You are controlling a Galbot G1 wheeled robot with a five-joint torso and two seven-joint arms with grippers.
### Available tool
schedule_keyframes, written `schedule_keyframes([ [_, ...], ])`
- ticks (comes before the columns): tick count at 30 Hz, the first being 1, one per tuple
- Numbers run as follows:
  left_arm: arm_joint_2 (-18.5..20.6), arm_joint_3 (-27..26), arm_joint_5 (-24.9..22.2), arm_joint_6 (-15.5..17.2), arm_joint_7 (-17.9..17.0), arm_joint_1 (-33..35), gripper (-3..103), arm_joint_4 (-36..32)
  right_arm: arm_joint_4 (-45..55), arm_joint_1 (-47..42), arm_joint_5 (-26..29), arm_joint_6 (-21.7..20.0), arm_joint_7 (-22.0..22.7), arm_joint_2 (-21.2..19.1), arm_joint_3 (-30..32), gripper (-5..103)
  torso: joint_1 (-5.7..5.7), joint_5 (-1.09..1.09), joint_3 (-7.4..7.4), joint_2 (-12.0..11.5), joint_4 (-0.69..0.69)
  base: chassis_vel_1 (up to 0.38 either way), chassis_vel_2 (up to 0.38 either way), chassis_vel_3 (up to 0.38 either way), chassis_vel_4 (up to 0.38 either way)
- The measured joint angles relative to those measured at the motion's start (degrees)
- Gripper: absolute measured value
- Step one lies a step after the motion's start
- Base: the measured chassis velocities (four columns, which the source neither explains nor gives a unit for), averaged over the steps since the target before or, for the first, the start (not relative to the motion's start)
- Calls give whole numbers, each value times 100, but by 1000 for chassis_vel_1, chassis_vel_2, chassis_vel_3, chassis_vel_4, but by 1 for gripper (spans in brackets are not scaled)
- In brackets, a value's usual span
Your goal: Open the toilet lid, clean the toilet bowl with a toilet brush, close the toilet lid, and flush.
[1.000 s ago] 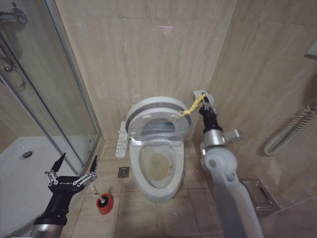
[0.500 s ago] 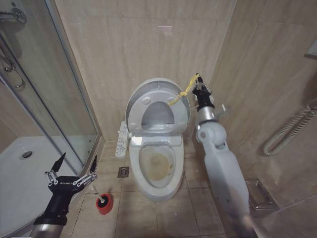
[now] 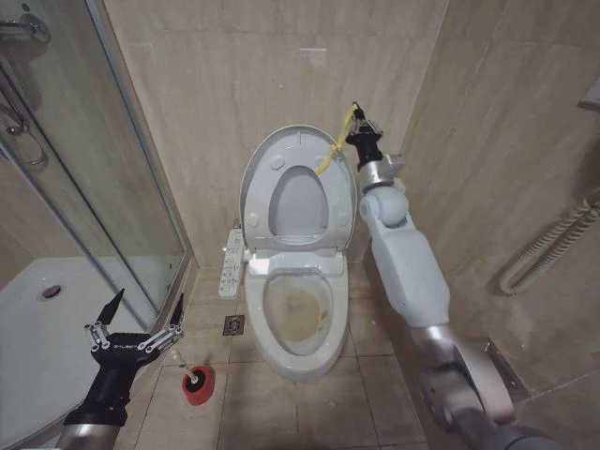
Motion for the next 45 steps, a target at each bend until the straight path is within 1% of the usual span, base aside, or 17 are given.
schedule_keyframes([
  [2, 0, 0, 0, 0, 0, 0, 100, 0, -106, 67, -101, 68, -15, 15, -33, 0, 0, 0, 0, 0, 0, 0, 0, 0, 0],
  [3, 0, 0, 0, 0, 0, 0, 100, 0, -257, 156, -329, 171, -25, 44, -66, 0, 0, 0, 0, 0, 0, 0, 0, 0, 0],
  [6, 0, 0, 0, 0, 0, 0, 100, 0, -395, 232, -1143, 277, 68, 132, -81, 0, 0, 0, 0, 0, 0, 0, 0, 0, 0],
  [7, 0, 0, 0, 0, 0, 0, 100, 0, -395, 232, -1143, 277, 68, 132, -81, 0, 0, 0, 0, 0, 0, 0, 0, 0, 0],
  [10, 0, 0, 0, 0, 0, 0, 100, 0, -620, 370, -2055, 519, 94, 210, -33, 0, -1, 0, 0, 0, 0, 0, 0, 0, 0],
  [11, 0, 0, 0, 0, 0, 0, 100, 0, -620, 370, -2055, 519, 94, 210, -33, 0, -1, 0, 0, 0, 0, 0, 0, 0, 0],
  [13, 0, 0, 0, 0, 0, 0, 100, 0, -791, 473, -2449, 626, 87, 258, 55, 0, 0, 0, 0, 0, 1, 0, 0, 0, 0],
  [15, 0, 0, 0, 0, 0, 0, 100, 0, -860, 528, -2802, 597, 92, 311, 132, 0, 0, 0, 0, 0, 1, 0, 0, 0, 0],
  [16, 0, 0, 0, 0, 0, 0, 100, 0, -860, 528, -2802, 597, 92, 311, 132, 0, 0, 0, 0, 0, 1, 0, 0, 0, 0],
  [18, 0, 0, 0, 0, 0, 0, 100, 0, -941, 558, -3068, 530, 111, 327, 192, 0, -1, 0, 0, 0, 1, 0, 0, 0, 0],
  [27, 0, 0, 0, 0, 0, 0, 100, 0, -1277, 572, -3266, 227, 193, 394, 346, 0, -1, 0, -1, 1, 0, 0, 0, 0, 0],
  [33, 0, 0, 0, 0, 0, 0, 100, 0, -1237, 446, -3199, -72, 50, 321, 226, 0, -2, 0, -1, 2, 0, 0, 0, 0, 0],
  [40, 0, 0, 0, 0, 0, 0, 100, 0, -1269, 323, -3127, -252, -51, 230, 149, 0, -1, 1, 0, 1, 1, 0, 0, 0, 0],
  [42, 0, 0, 0, 0, 0, 0, 100, 0, -985, 241, -2974, -423, -5, 162, 77, 0, -1, 1, -1, 2, 2, 0, 0, 0, 0],
  [43, 0, 0, 0, 0, 0, 0, 100, 0, -764, 175, -2886, -608, 42, 90, 20, 0, -1, 0, -1, 2, 2, 0, 0, 0, 0],
  [44, 0, 0, 0, 0, 0, 0, 100, 0, -764, 175, -2886, -608, 42, 90, 20, 0, -1, 0, -1, 2, 2, 0, 0, 0, 0],
  [45, 0, 0, 0, 0, 0, 0, 100, 0, -430, 55, -2726, -910, 78, -36, -73, 0, -1, 0, -1, 2, 1, 0, 0, 0, 0],
])
